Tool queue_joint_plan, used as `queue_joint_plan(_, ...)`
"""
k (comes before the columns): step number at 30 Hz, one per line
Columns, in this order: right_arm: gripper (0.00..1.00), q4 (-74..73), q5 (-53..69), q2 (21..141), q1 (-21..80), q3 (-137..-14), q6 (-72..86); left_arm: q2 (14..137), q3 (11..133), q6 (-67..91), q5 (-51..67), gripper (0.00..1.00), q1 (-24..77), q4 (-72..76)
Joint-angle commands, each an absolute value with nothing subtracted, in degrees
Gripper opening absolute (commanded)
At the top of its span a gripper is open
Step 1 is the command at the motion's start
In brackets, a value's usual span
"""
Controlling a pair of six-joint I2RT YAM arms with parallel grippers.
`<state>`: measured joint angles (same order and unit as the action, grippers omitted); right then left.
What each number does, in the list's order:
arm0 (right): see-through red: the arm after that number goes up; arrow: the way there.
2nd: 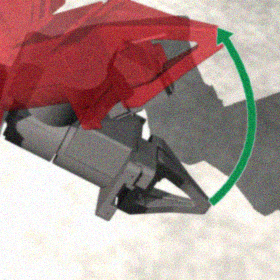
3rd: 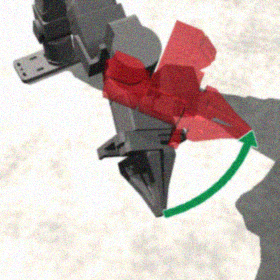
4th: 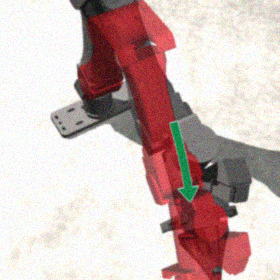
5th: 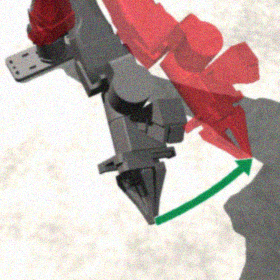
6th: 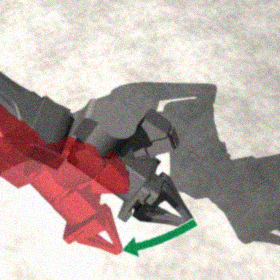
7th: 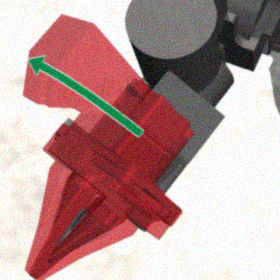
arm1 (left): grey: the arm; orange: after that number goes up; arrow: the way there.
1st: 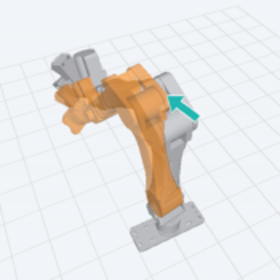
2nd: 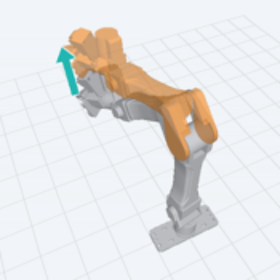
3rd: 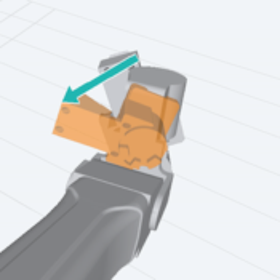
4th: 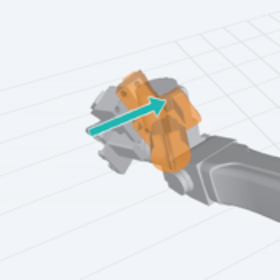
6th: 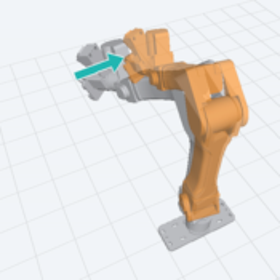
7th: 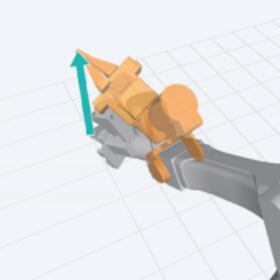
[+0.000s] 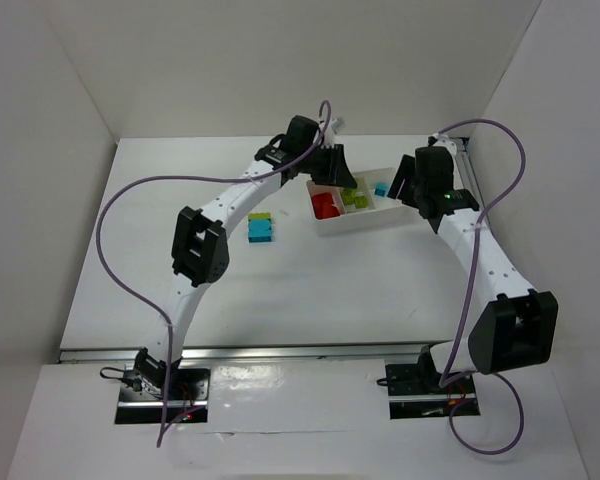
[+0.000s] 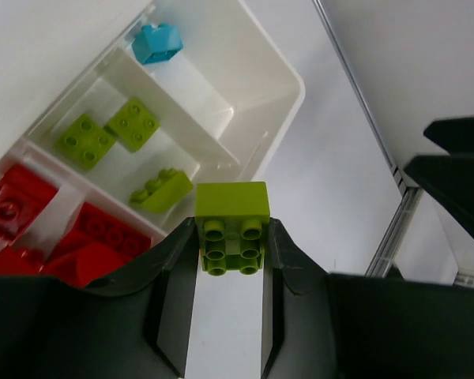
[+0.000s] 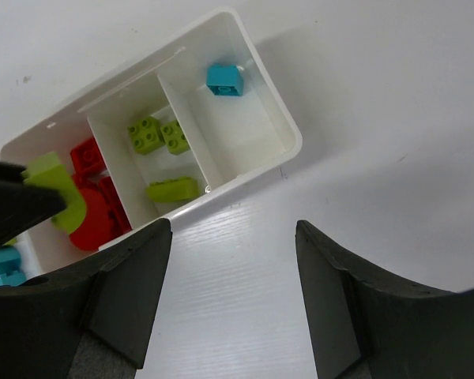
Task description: Sort the legos into containers by color
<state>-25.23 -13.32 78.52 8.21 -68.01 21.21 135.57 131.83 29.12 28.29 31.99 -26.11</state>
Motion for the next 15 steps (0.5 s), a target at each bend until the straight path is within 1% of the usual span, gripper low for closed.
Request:
queue_joint_plan(1,0.71,-26.1,-13.18,75.94,7.82,-67.94,22.24,138.15,134.38,32.43,31.03,0.04,32.34,-16.01)
queue_joint_plan(5,0.71,-26.63,-13.18,75.94,7.82,-68.55,22.24,140.71,135.87,32.96,28.83,0.05,32.34,-14.41)
queue_joint_plan(7,0.71,-27.25,-13.18,75.94,7.82,-69.17,21.63,142.55,136.58,33.48,28.13,0.12,32.34,-13.1)
queue_joint_plan(8,0.71,-27.25,-13.18,75.94,7.3,-69.17,21.62,142.56,136.58,33.49,28.13,0.2,32.34,-12.57)
queue_joint_plan(9,0.71,-27.25,-13.18,75.94,7.29,-69.17,21.62,143.17,136.58,33.49,28.13,0.41,32.34,-12.57)
queue_joint_plan(10,0.71,-27.25,-13.18,75.94,7.29,-69.17,21.62,143.7,136.58,33.49,28.13,0.53,32.34,-11.87)
queue_joint_plan(12,0.71,-27.25,-13.18,75.94,7.29,-69.7,21.62,143.7,136.58,34.1,28.83,0.72,32.34,-11.25)
queue_joint_plan(13,0.71,-27.25,-13.18,75.94,7.29,-69.7,21.1,143.7,136.58,34.62,29.35,0.84,32.34,-10.64)
queue_joint_plan(15,0.71,-27.25,-13.18,76.46,6.77,-69.7,21.09,143.7,136.58,34.63,30.76,0.9,32.34,-10.03)
